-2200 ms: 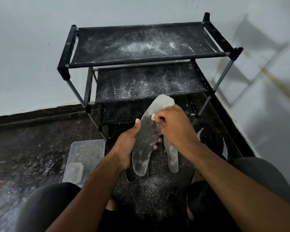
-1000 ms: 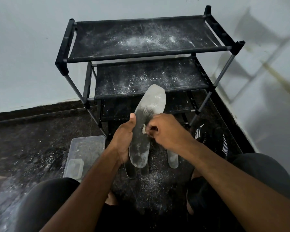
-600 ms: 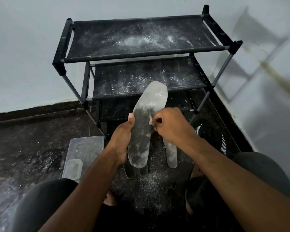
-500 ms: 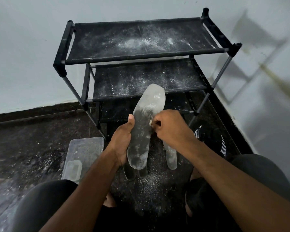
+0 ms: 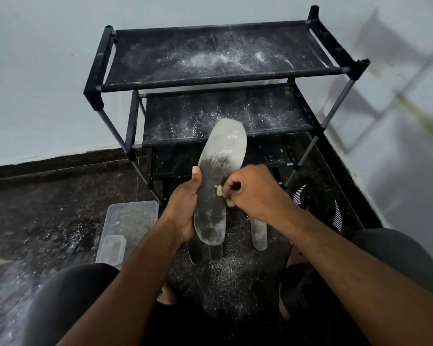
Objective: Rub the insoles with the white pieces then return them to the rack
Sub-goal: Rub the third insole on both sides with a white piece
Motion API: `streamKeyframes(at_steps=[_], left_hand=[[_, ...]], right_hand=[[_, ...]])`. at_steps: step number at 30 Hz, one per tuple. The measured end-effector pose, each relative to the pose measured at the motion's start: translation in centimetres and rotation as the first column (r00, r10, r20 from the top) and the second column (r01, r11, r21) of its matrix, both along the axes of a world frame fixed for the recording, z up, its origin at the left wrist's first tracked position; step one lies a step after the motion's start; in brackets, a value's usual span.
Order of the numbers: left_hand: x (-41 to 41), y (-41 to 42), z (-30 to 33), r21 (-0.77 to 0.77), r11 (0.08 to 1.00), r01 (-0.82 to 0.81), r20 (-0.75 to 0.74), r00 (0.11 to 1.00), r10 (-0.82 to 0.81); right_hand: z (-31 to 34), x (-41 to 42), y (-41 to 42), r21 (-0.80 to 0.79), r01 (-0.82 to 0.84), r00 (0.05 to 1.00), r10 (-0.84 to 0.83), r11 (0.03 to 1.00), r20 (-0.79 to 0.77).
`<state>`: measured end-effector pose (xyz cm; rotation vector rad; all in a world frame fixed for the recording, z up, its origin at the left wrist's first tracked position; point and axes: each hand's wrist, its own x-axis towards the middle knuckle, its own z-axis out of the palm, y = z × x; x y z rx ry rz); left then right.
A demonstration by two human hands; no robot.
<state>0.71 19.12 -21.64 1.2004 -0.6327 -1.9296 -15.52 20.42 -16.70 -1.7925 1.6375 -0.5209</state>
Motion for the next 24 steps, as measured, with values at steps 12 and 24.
streamKeyframes(at_steps=[12, 24], left_hand=[[-0.3, 0.0, 0.3, -0.032, 0.999, -0.013, -0.057, 0.998, 0.011], [-0.4, -0.2, -0.1, -0.040, 0.999, 0.005, -0.066, 0.998, -0.008]], right_hand=[[-0.4, 0.4, 0.2, -0.166, -0.073, 0.995, 0.059, 0.983, -0.086], [-1.0, 2.1, 1.0, -0.301, -0.211, 0.976, 0.183, 0.930, -0.119]])
